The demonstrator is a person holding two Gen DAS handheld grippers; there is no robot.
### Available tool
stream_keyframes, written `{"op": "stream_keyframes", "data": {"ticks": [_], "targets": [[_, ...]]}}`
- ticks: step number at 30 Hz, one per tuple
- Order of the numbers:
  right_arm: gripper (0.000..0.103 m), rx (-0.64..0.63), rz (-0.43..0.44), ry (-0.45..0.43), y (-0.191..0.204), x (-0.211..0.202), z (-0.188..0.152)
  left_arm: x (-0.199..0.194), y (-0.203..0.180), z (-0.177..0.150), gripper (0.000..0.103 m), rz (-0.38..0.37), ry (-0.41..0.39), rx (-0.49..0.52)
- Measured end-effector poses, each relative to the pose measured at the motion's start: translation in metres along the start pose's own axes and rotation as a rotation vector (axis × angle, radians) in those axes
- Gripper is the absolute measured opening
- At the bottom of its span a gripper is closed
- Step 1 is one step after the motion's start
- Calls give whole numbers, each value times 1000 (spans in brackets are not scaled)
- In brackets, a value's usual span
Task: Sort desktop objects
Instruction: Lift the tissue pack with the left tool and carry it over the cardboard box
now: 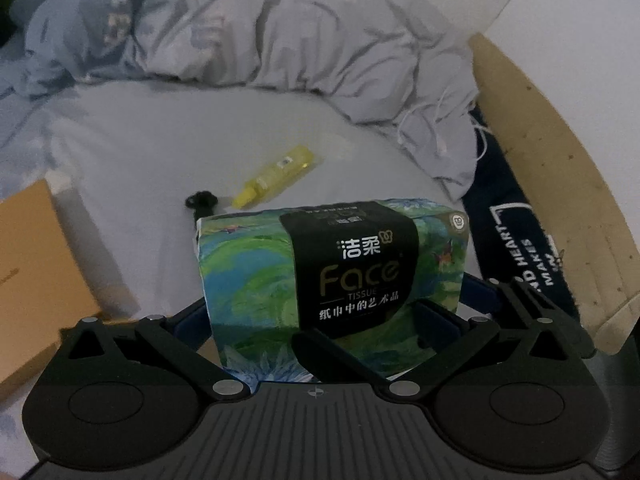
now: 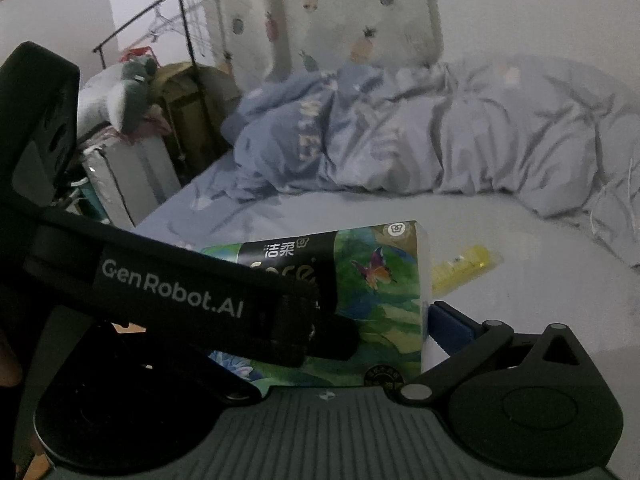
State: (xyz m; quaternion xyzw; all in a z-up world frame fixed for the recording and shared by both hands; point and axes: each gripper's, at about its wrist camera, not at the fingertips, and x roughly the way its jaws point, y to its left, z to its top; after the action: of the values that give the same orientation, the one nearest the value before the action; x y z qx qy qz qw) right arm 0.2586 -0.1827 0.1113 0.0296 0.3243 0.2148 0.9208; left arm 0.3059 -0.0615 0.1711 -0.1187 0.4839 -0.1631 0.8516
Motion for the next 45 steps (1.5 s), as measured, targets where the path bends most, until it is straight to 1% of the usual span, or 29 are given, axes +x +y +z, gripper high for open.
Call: {"op": "stream_keyframes", "data": {"ticks": [5,11,15,19,27,32,36,40,45], "targets": [[103,-21,4,-27,29,-29,2,-46,-3,-18,103,6,-42,3],[103,-44,14,-45,55,-54,-5,-84,0,-45,103,14,-75,6],[103,-51,24,-31,69,-58,-15,-97,7,-66,103,26,-72,2],[103,-55,36,-11,84,-59,-28,-101,18,-85,103,39,-61,-12],[103,-58,54,37,103,-48,-53,-97,49,-118,103,48,-31,-47],[103,-53,59,61,113,-43,-74,-84,63,-135,103,52,-8,-67],[103,-50,67,83,110,-32,-85,-69,73,-146,103,59,9,-70],[103,-41,68,100,112,-26,-105,-52,81,-158,103,65,25,-72],[103,-26,72,149,108,-10,-127,-24,94,-174,103,69,72,-94]]}}
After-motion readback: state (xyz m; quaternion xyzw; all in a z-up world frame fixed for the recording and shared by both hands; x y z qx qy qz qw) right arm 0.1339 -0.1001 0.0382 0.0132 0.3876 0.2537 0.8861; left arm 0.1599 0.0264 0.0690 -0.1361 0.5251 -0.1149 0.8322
